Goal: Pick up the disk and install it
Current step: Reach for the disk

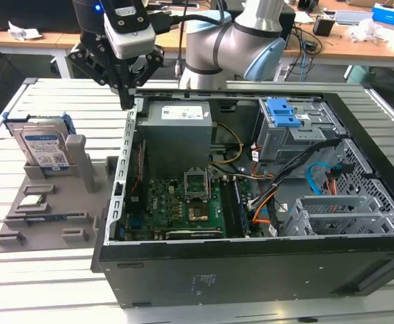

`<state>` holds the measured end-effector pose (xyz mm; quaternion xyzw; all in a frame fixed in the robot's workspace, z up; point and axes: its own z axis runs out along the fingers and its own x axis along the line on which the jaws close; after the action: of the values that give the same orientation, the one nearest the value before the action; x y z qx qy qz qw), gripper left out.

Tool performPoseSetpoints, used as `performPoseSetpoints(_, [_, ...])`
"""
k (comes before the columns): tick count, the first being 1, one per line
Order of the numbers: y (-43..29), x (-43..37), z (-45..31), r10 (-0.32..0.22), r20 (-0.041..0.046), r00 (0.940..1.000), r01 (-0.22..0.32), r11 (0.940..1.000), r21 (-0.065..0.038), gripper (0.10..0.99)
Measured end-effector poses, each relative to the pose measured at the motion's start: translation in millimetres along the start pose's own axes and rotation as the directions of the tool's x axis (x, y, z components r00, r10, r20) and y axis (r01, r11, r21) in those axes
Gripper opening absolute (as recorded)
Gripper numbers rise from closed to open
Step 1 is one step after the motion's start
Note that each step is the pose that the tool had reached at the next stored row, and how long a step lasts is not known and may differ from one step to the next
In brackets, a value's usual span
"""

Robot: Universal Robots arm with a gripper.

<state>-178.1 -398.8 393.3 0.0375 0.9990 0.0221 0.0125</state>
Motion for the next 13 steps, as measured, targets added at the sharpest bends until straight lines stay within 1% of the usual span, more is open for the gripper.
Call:
performPoseSetpoints(2, [-0.4,4.7,-0.1,0.000,0.0000,1.0000,0.000,1.0000,0.000,0.106])
performPoseSetpoints(7, [-1.8,23.7,-0.7,0.000,0.0000,1.0000,0.000,1.0000,0.000,0.106])
performPoseSetpoints(13, [-2.7,36.8,-1.0,0.000,0.0000,1.0000,0.000,1.0000,0.000,0.106])
